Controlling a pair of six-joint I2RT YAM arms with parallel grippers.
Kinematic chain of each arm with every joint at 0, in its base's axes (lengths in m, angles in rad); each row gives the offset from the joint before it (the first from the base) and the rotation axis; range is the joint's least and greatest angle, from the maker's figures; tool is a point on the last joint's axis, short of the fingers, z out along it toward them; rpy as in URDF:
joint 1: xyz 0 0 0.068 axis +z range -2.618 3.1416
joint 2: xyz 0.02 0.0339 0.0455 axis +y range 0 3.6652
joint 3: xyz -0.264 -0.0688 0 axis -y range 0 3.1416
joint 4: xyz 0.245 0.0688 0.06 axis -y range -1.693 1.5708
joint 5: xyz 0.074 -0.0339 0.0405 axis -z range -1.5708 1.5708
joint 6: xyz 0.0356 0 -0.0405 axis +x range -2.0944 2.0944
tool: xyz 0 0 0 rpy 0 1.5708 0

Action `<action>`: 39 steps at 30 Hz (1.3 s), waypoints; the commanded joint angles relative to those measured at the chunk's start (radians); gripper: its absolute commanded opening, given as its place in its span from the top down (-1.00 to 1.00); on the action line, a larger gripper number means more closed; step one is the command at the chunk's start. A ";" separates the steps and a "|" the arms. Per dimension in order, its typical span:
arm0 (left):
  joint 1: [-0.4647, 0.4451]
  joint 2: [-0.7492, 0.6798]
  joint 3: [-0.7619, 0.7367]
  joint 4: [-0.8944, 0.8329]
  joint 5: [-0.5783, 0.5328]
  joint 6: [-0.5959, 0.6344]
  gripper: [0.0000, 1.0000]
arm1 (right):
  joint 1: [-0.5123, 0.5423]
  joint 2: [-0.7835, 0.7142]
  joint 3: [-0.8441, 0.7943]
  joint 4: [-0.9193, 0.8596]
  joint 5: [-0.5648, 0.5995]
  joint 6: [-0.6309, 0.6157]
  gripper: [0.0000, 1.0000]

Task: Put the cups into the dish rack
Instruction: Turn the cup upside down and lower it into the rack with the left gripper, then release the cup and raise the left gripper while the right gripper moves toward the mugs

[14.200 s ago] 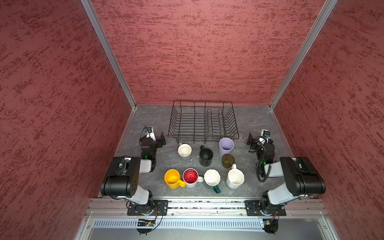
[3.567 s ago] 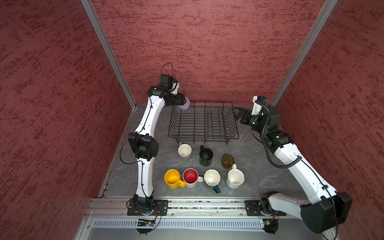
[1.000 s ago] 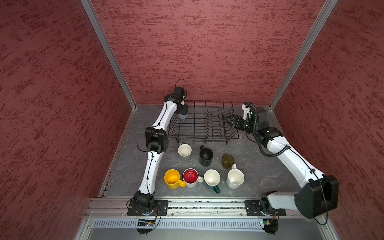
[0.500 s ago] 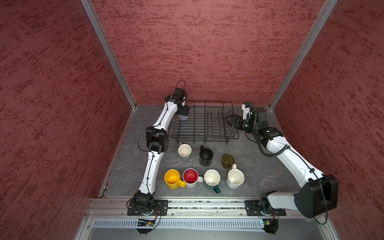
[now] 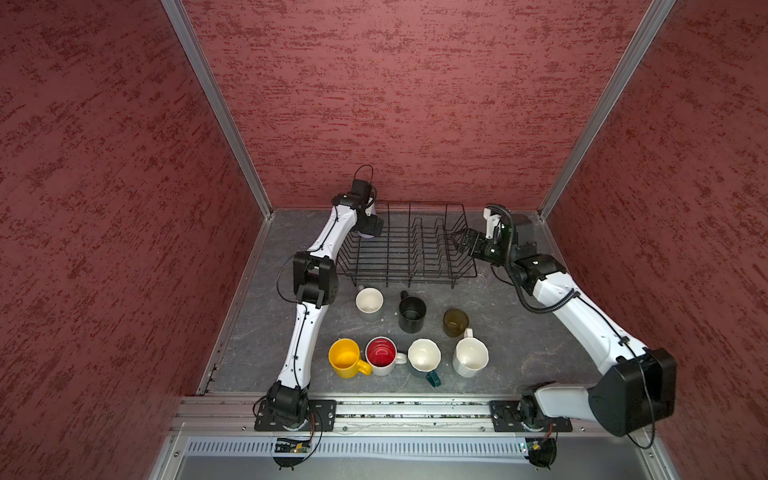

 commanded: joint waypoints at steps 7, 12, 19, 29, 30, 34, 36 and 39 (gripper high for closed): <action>0.005 -0.232 -0.104 0.108 0.056 -0.024 -0.99 | -0.026 -0.019 0.055 -0.164 0.176 -0.040 -0.93; 0.005 -0.393 -0.230 0.209 0.077 -0.041 -0.99 | -0.096 -0.043 0.015 -0.242 0.250 -0.047 -0.88; 0.008 -0.713 -0.573 0.503 0.106 -0.065 -0.99 | -0.183 -0.061 -0.076 -0.272 0.261 -0.059 -0.72; 0.011 -1.029 -0.962 0.835 0.152 -0.111 -0.99 | -0.156 -0.126 -0.134 -0.419 0.216 -0.079 -0.37; 0.012 -1.045 -0.986 0.847 0.155 -0.116 -0.99 | -0.143 -0.140 -0.143 -0.443 0.216 -0.076 -0.35; 0.025 -1.088 -1.042 0.875 0.172 -0.149 -0.99 | -0.079 -0.195 -0.170 -0.521 0.220 -0.049 -0.30; 0.036 -1.099 -1.055 0.878 0.192 -0.171 -0.99 | -0.035 -0.220 -0.173 -0.571 0.230 -0.026 -0.29; 0.052 -1.115 -1.071 0.887 0.220 -0.200 -0.99 | 0.028 -0.258 -0.175 -0.655 0.249 0.018 -0.24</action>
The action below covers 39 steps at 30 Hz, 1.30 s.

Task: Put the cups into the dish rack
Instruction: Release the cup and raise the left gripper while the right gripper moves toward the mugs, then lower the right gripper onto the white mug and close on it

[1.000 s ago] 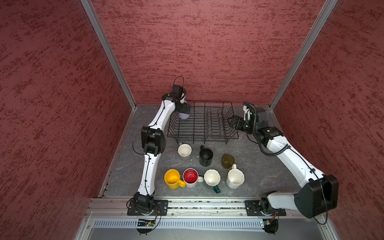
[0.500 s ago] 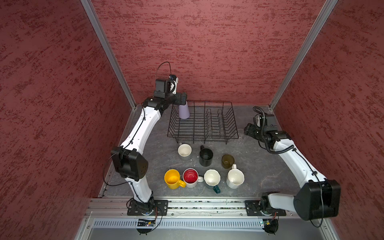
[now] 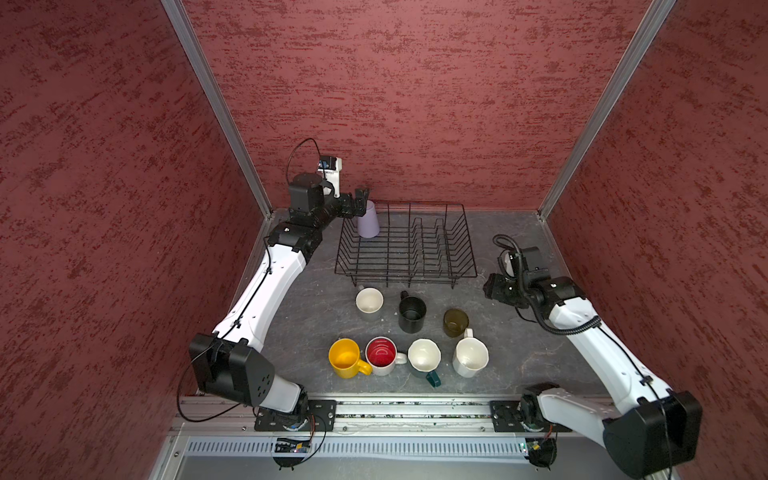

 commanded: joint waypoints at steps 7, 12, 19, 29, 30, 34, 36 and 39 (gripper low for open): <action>0.055 -0.058 -0.041 0.093 0.113 -0.113 -0.99 | 0.186 -0.109 -0.015 -0.319 0.056 0.164 -0.15; 0.091 -0.072 -0.067 0.130 0.163 -0.163 -0.99 | 0.267 -0.124 -0.038 -0.351 0.029 0.196 -0.04; 0.130 -0.094 -0.096 0.158 0.210 -0.206 -0.99 | 0.364 -0.043 -0.054 -0.336 0.055 0.209 0.01; 0.159 -0.127 -0.119 0.172 0.219 -0.211 -0.99 | 0.401 0.046 -0.090 -0.267 0.085 0.201 0.15; 0.159 -0.127 -0.122 0.173 0.220 -0.212 -0.99 | 0.405 0.054 -0.094 -0.255 0.084 0.199 0.17; 0.163 -0.135 -0.129 0.175 0.224 -0.214 -0.99 | 0.429 0.086 -0.100 -0.211 0.072 0.178 0.24; 0.165 -0.137 -0.131 0.178 0.223 -0.215 -0.99 | 0.442 0.101 -0.102 -0.196 0.069 0.164 0.28; 0.169 -0.139 -0.134 0.181 0.227 -0.219 -0.99 | 0.464 0.123 -0.101 -0.173 0.061 0.146 0.39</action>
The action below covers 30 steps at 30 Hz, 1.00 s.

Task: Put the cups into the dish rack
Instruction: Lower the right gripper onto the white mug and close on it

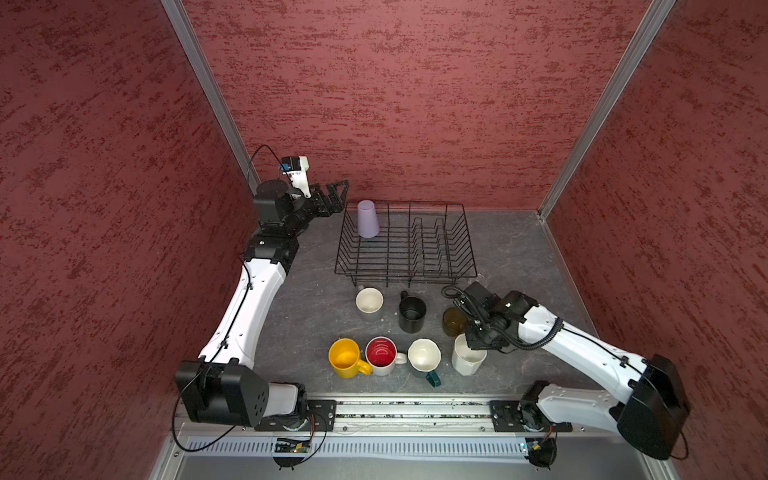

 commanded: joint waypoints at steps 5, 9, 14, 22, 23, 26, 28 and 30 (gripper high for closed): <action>0.013 -0.028 -0.012 0.027 0.022 -0.013 -1.00 | 0.054 0.031 0.001 0.040 0.033 -0.027 0.58; 0.016 -0.031 -0.016 0.028 0.023 -0.015 -1.00 | 0.068 0.017 0.006 0.019 0.047 -0.039 0.75; 0.018 -0.029 -0.018 0.036 0.027 -0.024 -0.99 | 0.072 0.015 0.024 -0.009 0.060 -0.063 0.94; 0.026 -0.031 -0.024 0.045 0.037 -0.039 -0.99 | 0.075 -0.017 0.115 -0.094 0.060 -0.080 1.00; 0.027 -0.030 -0.024 0.047 0.037 -0.042 -0.99 | 0.075 -0.028 0.134 -0.113 0.059 -0.080 1.00; 0.034 -0.032 -0.016 0.040 0.046 -0.048 -0.99 | 0.075 -0.059 0.218 -0.194 0.055 -0.071 1.00; 0.046 -0.038 -0.011 0.028 0.062 -0.056 -0.99 | 0.074 -0.072 0.288 -0.252 0.043 -0.061 1.00; 0.059 -0.045 -0.021 0.040 0.074 -0.079 -0.99 | 0.073 -0.093 0.356 -0.291 0.037 -0.051 1.00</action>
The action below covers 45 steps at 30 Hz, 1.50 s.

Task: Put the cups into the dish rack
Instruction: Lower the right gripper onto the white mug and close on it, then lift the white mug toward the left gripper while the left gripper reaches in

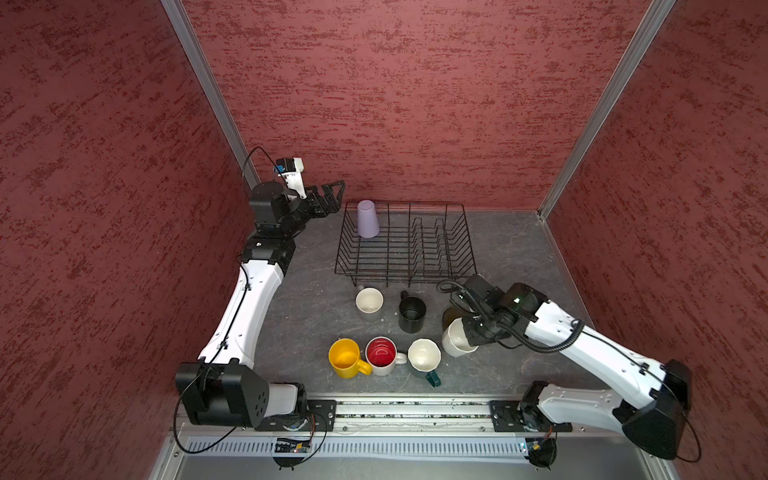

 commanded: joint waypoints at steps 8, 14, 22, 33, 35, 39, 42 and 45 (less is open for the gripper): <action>0.058 -0.020 -0.032 0.101 0.135 -0.127 -1.00 | -0.005 -0.054 0.259 0.014 -0.043 0.024 1.00; 0.071 -0.016 -0.054 0.143 0.225 -0.176 -0.99 | -0.086 -0.046 0.238 0.376 -0.074 -0.009 1.00; 0.078 0.078 -0.044 0.194 0.473 -0.313 -1.00 | -0.274 0.024 0.175 0.874 -0.183 -0.025 1.00; 0.047 0.195 -0.014 0.319 0.703 -0.459 -0.98 | -0.397 0.198 0.271 1.102 -0.409 -0.037 1.00; 0.034 0.210 -0.005 0.328 0.733 -0.467 -0.97 | -0.410 0.214 0.267 1.150 -0.476 -0.035 1.00; 0.009 0.235 -0.002 0.380 0.788 -0.507 -0.97 | -0.425 0.245 0.278 1.216 -0.618 -0.050 1.00; -0.011 0.256 -0.013 0.492 0.846 -0.578 -0.98 | -0.426 0.257 0.280 1.279 -0.733 -0.045 1.00; -0.032 0.261 -0.029 0.593 0.865 -0.627 -0.98 | -0.425 0.273 0.281 1.319 -0.807 -0.023 1.00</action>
